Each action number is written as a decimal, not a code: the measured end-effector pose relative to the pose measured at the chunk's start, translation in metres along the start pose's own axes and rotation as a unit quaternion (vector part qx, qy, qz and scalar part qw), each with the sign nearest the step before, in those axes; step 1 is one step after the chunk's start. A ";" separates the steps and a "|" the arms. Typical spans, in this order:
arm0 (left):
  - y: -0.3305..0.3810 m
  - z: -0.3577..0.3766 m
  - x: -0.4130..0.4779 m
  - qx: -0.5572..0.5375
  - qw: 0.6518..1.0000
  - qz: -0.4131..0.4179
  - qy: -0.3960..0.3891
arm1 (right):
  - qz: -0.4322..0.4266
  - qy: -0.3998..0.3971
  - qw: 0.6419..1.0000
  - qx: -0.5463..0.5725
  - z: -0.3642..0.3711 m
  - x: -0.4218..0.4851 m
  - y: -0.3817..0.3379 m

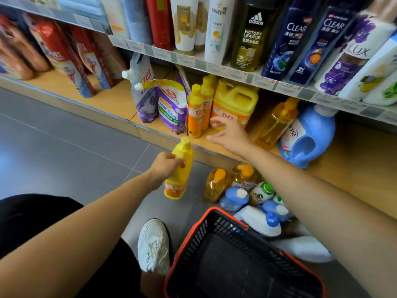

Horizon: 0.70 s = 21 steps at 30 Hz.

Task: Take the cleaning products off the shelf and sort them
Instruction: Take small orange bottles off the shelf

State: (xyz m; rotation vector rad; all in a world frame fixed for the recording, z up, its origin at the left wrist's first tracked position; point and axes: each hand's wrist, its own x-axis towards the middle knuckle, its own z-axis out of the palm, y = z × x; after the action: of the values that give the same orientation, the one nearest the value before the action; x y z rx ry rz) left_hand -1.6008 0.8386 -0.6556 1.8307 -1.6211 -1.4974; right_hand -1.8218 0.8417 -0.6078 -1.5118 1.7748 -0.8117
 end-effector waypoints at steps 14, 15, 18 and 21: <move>-0.055 0.014 0.027 0.108 0.989 0.017 -0.097 | -0.119 0.074 0.971 -0.193 0.012 0.100 -0.044; -0.055 0.013 0.028 0.121 0.988 0.020 -0.092 | -0.125 0.079 0.968 -0.201 0.012 0.099 -0.045; -0.056 0.010 0.030 0.170 0.984 0.026 -0.047 | -0.143 0.080 0.960 -0.228 0.013 0.095 -0.042; -0.053 0.008 0.030 0.174 0.984 0.023 -0.013 | -0.142 0.096 0.957 -0.235 0.004 0.084 -0.035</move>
State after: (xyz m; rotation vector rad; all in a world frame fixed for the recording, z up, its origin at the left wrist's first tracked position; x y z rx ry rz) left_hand -1.5824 0.8343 -0.7142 1.9338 -2.0273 -1.2856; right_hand -1.8078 0.7537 -0.5896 -2.0976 2.0193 -0.7219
